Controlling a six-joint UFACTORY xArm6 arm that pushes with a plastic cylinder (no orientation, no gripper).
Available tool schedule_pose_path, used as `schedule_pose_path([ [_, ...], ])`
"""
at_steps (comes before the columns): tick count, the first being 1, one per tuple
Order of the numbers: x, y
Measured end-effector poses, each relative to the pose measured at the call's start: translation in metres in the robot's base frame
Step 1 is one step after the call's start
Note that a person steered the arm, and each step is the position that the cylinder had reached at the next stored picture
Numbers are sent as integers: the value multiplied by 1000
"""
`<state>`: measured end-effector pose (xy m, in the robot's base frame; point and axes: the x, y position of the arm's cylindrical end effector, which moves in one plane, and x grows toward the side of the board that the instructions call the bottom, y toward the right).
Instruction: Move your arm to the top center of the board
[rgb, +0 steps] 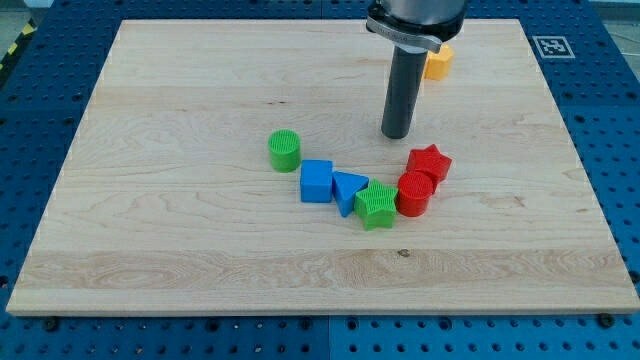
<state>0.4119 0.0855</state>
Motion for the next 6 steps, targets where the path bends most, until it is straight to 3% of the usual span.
schedule_pose_path([
  [6,-5,-38],
])
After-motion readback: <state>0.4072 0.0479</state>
